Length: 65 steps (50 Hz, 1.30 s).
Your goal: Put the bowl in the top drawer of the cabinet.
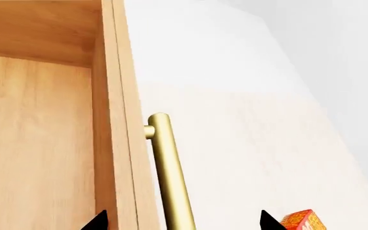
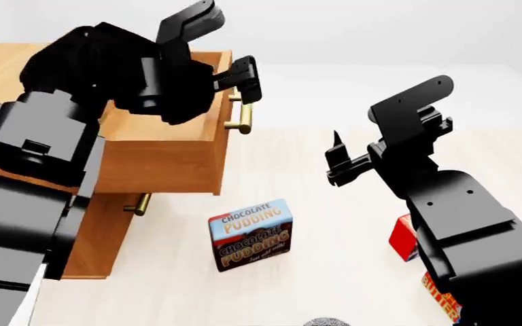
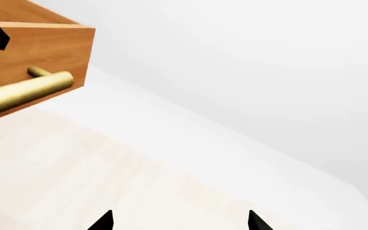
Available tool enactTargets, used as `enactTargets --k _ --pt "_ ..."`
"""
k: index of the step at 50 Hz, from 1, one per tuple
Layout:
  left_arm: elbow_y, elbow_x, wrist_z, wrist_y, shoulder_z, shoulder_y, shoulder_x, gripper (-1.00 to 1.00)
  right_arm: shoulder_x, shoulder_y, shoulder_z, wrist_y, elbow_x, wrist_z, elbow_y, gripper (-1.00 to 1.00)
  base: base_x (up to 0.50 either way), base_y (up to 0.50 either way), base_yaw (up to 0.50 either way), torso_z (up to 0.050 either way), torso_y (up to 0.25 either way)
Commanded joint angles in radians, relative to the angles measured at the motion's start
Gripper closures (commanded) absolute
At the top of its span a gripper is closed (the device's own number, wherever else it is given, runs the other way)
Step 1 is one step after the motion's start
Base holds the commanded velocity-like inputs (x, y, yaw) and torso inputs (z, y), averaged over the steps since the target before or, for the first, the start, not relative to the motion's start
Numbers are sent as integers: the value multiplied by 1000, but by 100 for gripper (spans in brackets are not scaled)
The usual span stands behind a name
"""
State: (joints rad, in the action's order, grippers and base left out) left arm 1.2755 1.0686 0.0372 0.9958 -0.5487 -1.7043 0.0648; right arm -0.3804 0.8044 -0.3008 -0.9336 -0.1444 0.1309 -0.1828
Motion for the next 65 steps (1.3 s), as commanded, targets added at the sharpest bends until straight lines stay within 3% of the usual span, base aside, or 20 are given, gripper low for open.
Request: enactTargets --k 1,30,38,48,56,65 --pt "31 321 -58 -10 178 -10 11 -100 -3 -2 -5 9 -1 2 12 -100 0 0 0 0 0" --pt "17 225 -26 30 407 33 21 -100 -7 -7 -16 27 -7 5 34 -100 0 0 0 0 1" --pt "-401 387 286 123 539 128 74 -100 -14 -13 -13 25 -12 5 24 -100 0 0 0 0 3" --pt "-767 608 607 222 664 171 101 -100 -11 -12 -22 22 -12 4 18 -100 0 0 0 0 2" --pt "-935 777 791 253 718 210 107 -100 -9 -5 -25 12 -14 2 8 -100 0 0 0 0 0" --pt "-1242 944 971 296 714 450 115 -100 -8 -18 63 23 -33 -34 -4 -100 0 0 0 0 0"
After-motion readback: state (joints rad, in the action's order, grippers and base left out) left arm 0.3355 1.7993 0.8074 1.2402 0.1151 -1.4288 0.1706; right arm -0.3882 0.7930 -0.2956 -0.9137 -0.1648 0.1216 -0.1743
